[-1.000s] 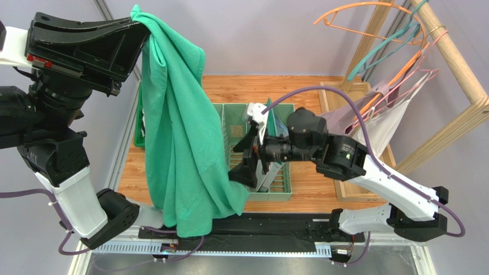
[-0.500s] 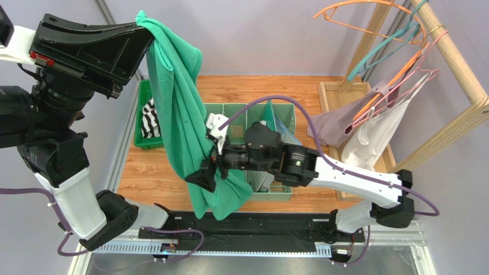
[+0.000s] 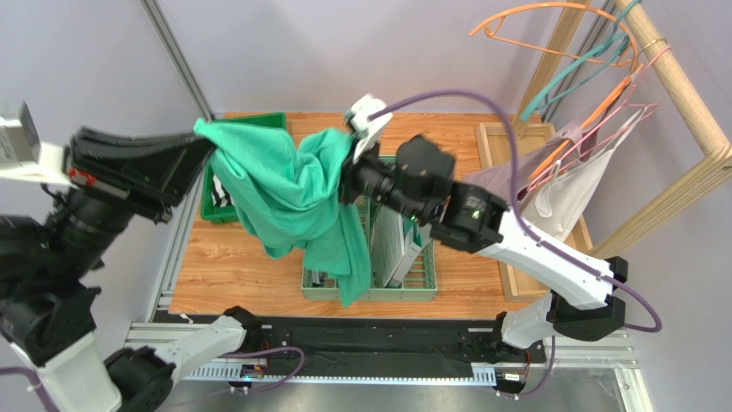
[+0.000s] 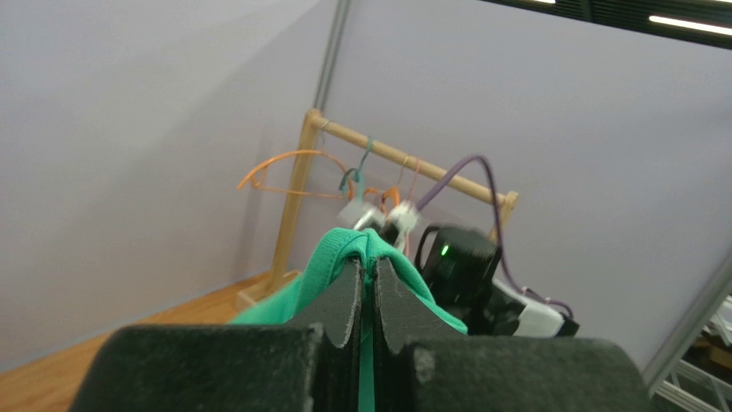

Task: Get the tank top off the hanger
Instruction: Place the tank top in the bin.

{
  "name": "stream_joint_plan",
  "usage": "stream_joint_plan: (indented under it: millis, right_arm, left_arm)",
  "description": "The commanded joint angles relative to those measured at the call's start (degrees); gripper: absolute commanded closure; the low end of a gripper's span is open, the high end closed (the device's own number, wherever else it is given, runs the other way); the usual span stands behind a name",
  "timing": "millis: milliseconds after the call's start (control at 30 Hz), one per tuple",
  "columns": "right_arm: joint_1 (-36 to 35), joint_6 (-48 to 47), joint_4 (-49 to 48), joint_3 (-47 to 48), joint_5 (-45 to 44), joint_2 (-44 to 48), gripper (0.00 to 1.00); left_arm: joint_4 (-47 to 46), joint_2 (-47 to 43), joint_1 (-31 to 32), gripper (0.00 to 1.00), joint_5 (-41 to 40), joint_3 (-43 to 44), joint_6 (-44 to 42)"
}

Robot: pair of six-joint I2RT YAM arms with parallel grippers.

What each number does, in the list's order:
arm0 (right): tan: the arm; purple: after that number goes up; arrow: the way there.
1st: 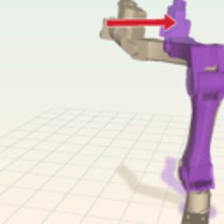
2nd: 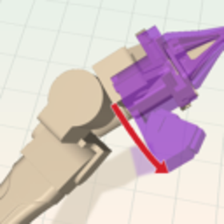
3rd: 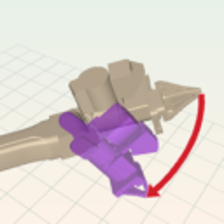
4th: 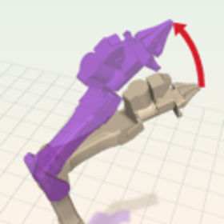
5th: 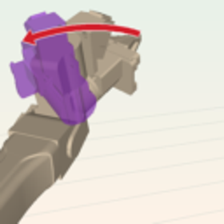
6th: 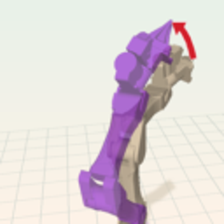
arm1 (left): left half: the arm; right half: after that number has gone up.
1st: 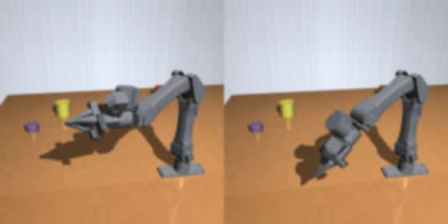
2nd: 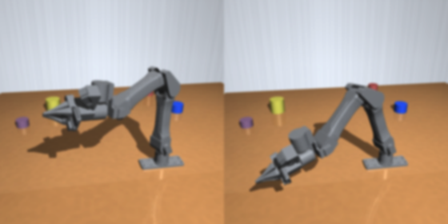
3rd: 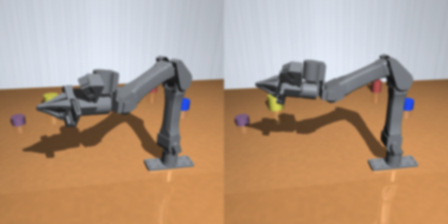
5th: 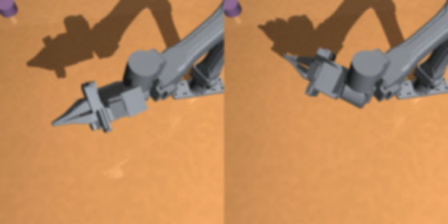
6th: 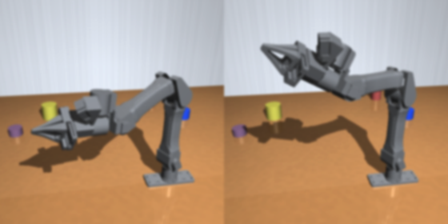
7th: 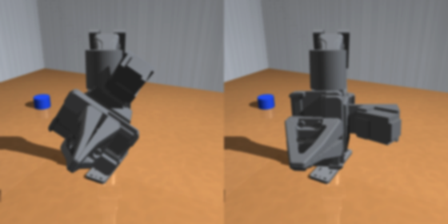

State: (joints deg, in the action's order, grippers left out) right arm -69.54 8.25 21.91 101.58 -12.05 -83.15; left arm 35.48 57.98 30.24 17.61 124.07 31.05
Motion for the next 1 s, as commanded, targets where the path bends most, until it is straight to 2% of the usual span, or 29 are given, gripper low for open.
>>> stream_joint_plan:
  millis: [0, 100, 133, 233, 267, 367, 500, 700, 800, 967]
  right_arm:
    - [4.1, 3.6, 4.1, 11.3, 2.6, 1.9, 1.00]
    - [5.8, 4.7, 6.7, 18.0, 5.8, 0.1, 1.00]
    - [6.2, 4.7, 7.3, 19.7, 6.5, -0.4, 1.00]
    - [7.4, 3.2, 9.1, 23.9, 9.8, -2.4, 1.00]
    - [8.0, 3.2, 9.3, 24.4, 10.4, -2.6, 1.00]
    - [12.2, 6.5, 9.9, 24.6, 15.4, -2.6, 1.00]
    - [16.8, 9.2, 10.4, 25.9, 26.4, -3.1, 1.00]
    - [16.9, 10.2, 13.6, 28.3, 33.3, -3.4, 1.00]
    - [16.9, 14.0, 12.2, 27.4, 33.8, -2.7, 1.00]
    - [16.9, 22.3, 3.9, 23.5, 32.6, -1.6, 1.00]
  left_arm:
    - [6.5, -10.1, -0.3, 1.00, -8.9, -17.8, -2.3]
    - [6.9, -15.4, -0.3, 0.99, -9.1, -29.0, 0.9]
    - [6.7, -16.2, -0.3, 0.95, -6.8, -31.4, 1.6]
    - [6.2, -17.3, -0.3, 0.57, -0.1, -37.8, 1.3]
    - [7.1, -17.0, -0.3, 0.34, 1.1, -38.1, 0.1]
    - [7.9, -16.8, -0.3, 0.01, 4.1, -36.5, -5.2]
    - [6.4, -16.1, -0.3, 0.01, 5.6, -32.7, -8.9]
    - [-9.4, -9.9, -0.3, 0.01, 17.2, -32.6, 0.5]
    - [-11.1, -7.3, -0.2, 0.01, 15.5, -34.2, 0.1]
    - [-22.7, -7.3, 0.6, 0.01, 12.3, -42.9, -1.9]
